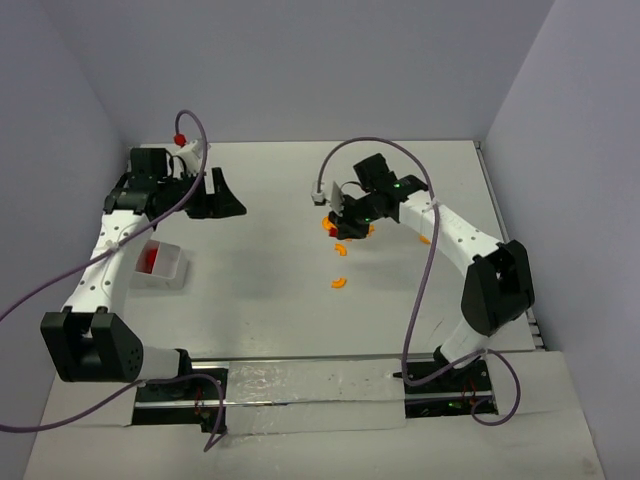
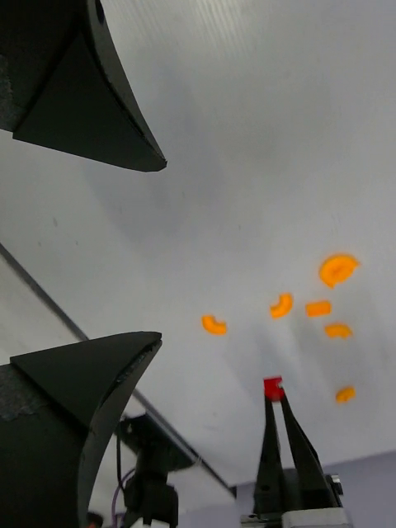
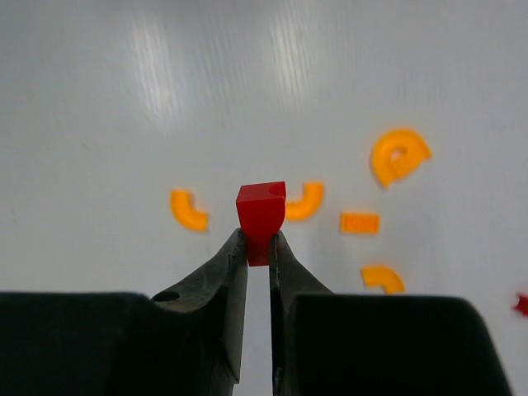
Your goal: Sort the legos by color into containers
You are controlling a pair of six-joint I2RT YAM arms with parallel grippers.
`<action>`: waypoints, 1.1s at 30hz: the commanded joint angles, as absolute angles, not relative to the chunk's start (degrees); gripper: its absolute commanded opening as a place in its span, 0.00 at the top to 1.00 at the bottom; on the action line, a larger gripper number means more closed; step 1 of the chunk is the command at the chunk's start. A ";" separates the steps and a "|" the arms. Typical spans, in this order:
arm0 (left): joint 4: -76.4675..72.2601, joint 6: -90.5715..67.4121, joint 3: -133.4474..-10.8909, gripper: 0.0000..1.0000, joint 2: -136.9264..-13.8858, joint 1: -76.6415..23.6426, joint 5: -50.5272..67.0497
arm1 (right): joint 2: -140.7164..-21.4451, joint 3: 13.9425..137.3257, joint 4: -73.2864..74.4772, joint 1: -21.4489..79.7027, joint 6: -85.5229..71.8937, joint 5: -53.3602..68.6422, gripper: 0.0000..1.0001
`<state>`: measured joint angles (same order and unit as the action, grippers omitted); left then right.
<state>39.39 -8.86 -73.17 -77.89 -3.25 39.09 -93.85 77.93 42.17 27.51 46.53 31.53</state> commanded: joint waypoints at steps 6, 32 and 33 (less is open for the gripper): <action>26.02 -24.75 -68.68 0.12 -78.49 -10.37 49.48 | -93.78 87.53 33.67 40.60 27.16 32.87 1.00; 17.83 -33.17 -64.62 0.50 -82.42 -14.77 57.50 | -95.94 92.22 29.71 45.46 21.85 28.90 1.00; 17.98 -33.08 -64.79 0.52 -82.74 -14.77 57.62 | -96.03 92.39 29.76 45.58 21.94 28.55 1.00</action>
